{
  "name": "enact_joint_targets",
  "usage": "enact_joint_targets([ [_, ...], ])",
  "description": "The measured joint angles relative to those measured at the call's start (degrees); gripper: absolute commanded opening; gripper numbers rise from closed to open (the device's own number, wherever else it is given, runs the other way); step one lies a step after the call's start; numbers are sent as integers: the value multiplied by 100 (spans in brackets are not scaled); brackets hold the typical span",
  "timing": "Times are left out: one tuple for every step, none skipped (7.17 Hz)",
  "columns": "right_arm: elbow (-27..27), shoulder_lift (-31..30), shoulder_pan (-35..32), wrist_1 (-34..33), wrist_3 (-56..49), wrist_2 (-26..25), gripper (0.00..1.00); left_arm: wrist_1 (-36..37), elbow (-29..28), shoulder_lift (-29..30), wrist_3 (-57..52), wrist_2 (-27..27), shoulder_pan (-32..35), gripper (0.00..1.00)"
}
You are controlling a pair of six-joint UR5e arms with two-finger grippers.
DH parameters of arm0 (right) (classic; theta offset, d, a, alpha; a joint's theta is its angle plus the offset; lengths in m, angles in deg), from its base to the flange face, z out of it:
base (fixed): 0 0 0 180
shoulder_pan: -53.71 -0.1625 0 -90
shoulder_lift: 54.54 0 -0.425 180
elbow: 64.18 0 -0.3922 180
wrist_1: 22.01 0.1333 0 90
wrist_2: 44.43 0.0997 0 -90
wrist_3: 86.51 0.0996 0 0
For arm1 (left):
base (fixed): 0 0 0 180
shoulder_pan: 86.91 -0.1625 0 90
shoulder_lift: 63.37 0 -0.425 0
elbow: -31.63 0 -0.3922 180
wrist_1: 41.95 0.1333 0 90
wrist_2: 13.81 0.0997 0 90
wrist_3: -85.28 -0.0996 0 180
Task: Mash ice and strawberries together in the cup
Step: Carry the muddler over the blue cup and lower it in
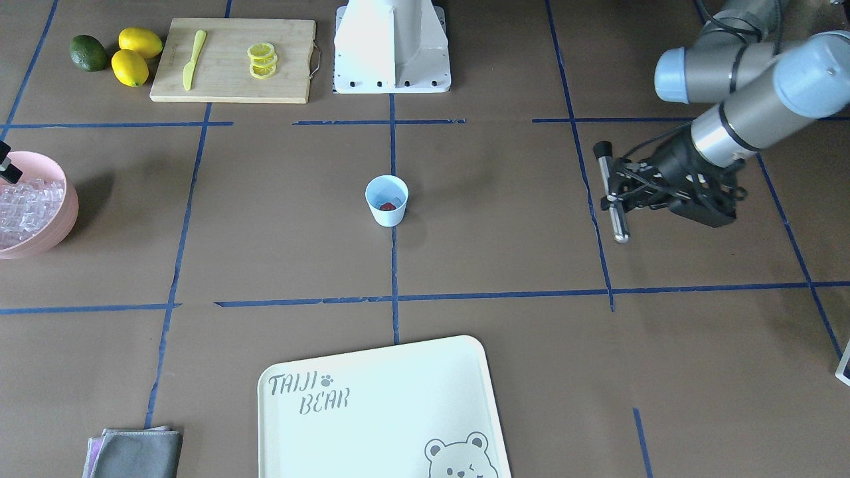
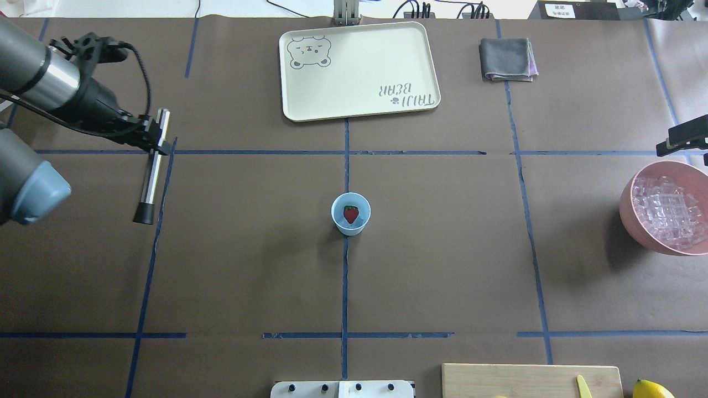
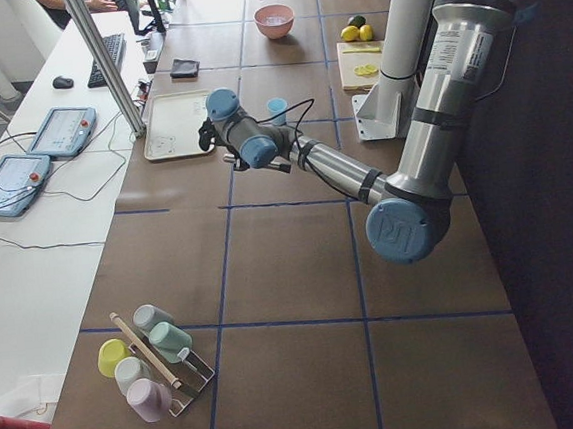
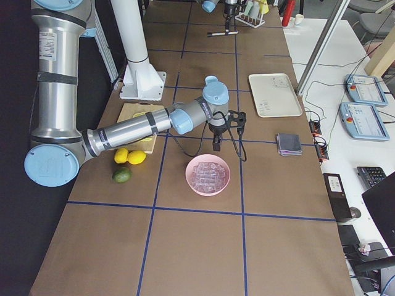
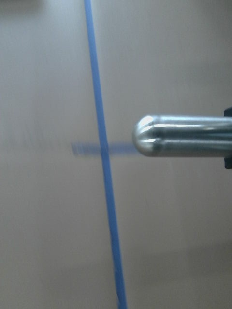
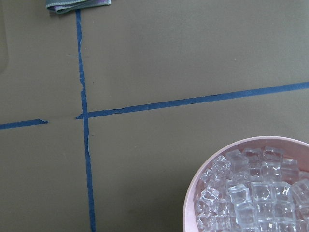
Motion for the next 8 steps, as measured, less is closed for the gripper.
enact_joint_targets([
  [-29, -2, 0, 4, 2, -10, 100, -326, 266, 255, 78, 836, -608, 1],
  [-47, -5, -3, 9, 6, -15, 100, -1075, 346, 459, 86, 1781, -1123, 1],
  [-70, -21, -6, 11, 6, -14, 100, -2048, 360, 528, 76, 2563, -1409, 1],
  [-105, -43, -7, 12, 2, -11, 100, -2828, 361, 543, 63, 3274, -1640, 1],
  [-126, -59, -12, 12, 1, -9, 100, -3310, 357, 563, 39, 4099, -1973, 3],
  [-149, -70, -50, 10, 0, 0, 100, -3732, 342, 591, -352, 4955, -2371, 4],
  [-178, -83, -138, 6, 0, 26, 100, -4274, 229, 640, -1266, 5756, -2857, 3],
  [-186, -98, -219, 4, 0, 50, 100, -4894, -76, 714, -2018, 6465, -3312, 3],
])
